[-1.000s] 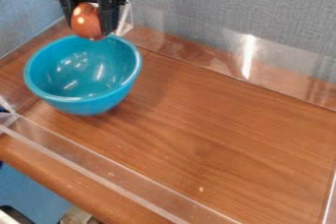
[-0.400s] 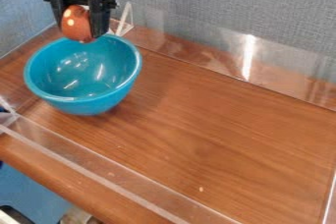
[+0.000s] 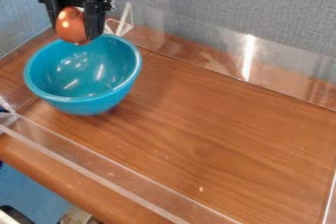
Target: Put the mushroom in the blue bowl
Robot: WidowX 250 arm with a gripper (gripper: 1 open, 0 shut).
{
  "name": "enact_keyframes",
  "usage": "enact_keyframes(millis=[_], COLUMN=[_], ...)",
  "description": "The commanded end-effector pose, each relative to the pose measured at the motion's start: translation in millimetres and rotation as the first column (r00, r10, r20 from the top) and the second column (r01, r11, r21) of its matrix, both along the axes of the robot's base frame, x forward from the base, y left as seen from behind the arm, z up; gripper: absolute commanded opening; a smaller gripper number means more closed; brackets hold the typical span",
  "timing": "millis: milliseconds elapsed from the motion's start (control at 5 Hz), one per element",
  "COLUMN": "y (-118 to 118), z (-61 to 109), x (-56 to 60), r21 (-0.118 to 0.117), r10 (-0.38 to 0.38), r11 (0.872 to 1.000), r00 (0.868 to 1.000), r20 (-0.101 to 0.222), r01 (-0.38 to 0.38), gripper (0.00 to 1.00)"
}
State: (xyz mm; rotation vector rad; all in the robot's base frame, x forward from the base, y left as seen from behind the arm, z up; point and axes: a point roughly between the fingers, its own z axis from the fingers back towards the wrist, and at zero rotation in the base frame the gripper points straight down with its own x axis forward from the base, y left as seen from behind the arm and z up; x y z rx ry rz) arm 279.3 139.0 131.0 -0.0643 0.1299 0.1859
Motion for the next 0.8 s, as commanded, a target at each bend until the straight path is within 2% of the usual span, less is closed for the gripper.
enact_keyframes(millis=[0,600], y=[5.5,8.0], z=[22.4,16.1], x=[-3.3,-5.7], r21=[0.04,0.043], r10=[-0.001,-0.001], r11=[0.999,0.999], r00=[0.998,0.999], r20=[0.067,0.054], r01=[-0.002,-0.001], gripper=[0.0,0.0])
